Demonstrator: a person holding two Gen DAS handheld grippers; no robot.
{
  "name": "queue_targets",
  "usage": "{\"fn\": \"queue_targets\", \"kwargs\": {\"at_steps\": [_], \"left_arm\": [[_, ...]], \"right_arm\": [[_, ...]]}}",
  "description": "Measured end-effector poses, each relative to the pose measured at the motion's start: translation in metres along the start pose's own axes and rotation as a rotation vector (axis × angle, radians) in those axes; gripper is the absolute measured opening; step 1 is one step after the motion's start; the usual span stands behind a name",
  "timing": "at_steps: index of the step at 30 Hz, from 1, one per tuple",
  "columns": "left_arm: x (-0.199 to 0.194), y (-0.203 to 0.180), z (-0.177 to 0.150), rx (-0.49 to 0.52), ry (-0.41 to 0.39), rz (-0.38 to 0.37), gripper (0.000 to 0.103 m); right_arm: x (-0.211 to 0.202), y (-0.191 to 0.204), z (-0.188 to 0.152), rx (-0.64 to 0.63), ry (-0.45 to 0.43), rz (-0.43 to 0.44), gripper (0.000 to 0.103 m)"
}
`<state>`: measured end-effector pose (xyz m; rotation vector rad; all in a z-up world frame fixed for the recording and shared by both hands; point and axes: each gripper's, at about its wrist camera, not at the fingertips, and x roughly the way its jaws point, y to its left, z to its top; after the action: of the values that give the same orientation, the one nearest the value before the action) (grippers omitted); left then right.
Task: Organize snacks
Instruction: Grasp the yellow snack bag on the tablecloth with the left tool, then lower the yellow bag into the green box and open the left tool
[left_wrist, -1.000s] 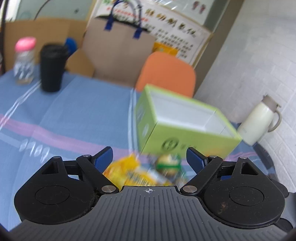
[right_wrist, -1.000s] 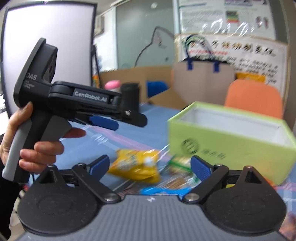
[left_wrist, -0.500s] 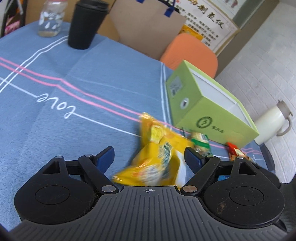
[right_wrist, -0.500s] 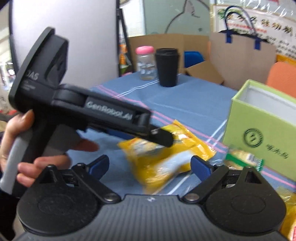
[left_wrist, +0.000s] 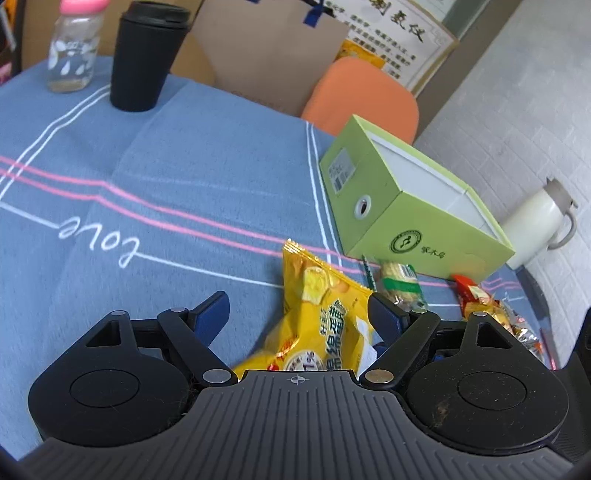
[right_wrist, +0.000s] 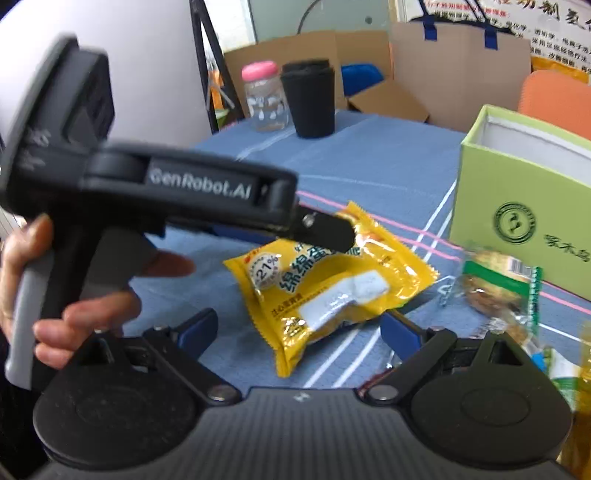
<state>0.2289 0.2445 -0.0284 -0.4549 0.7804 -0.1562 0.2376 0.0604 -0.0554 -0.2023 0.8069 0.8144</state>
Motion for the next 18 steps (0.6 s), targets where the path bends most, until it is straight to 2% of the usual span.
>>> {"fn": "queue_targets", "kwargs": {"at_steps": [1,3,4,5,6,9,13,18], "left_arm": [[0.002,-0.001,0.000,0.011,0.018,-0.003,0.067],[0.006,-0.001,-0.004,0.031,0.061,-0.011,0.056],[0.007,0.000,-0.007,0.034,0.070,-0.016,0.053],[0.005,0.001,-0.010,0.034,0.060,-0.021,0.033],[0.004,0.003,-0.012,0.022,0.070,-0.038,0.024],[-0.010,0.002,-0.012,-0.009,0.037,-0.048,0.020],[-0.026,-0.024,0.005,0.024,-0.031,-0.072,0.020],[-0.013,-0.073,0.049,0.084,-0.104,-0.117,0.020]], "right_arm": [[0.004,0.002,0.002,-0.007,0.011,-0.006,0.093],[0.010,0.006,0.006,-0.040,0.012,0.006,0.094],[0.011,0.009,0.008,-0.066,0.011,0.001,0.091],[0.009,0.013,0.009,-0.093,0.001,-0.004,0.074],[0.007,0.015,0.009,-0.103,-0.007,-0.013,0.072],[-0.007,0.019,0.012,-0.120,-0.059,-0.008,0.068],[-0.037,0.016,0.023,-0.146,-0.163,-0.068,0.068],[-0.063,-0.025,0.051,-0.155,-0.259,-0.157,0.069]]}}
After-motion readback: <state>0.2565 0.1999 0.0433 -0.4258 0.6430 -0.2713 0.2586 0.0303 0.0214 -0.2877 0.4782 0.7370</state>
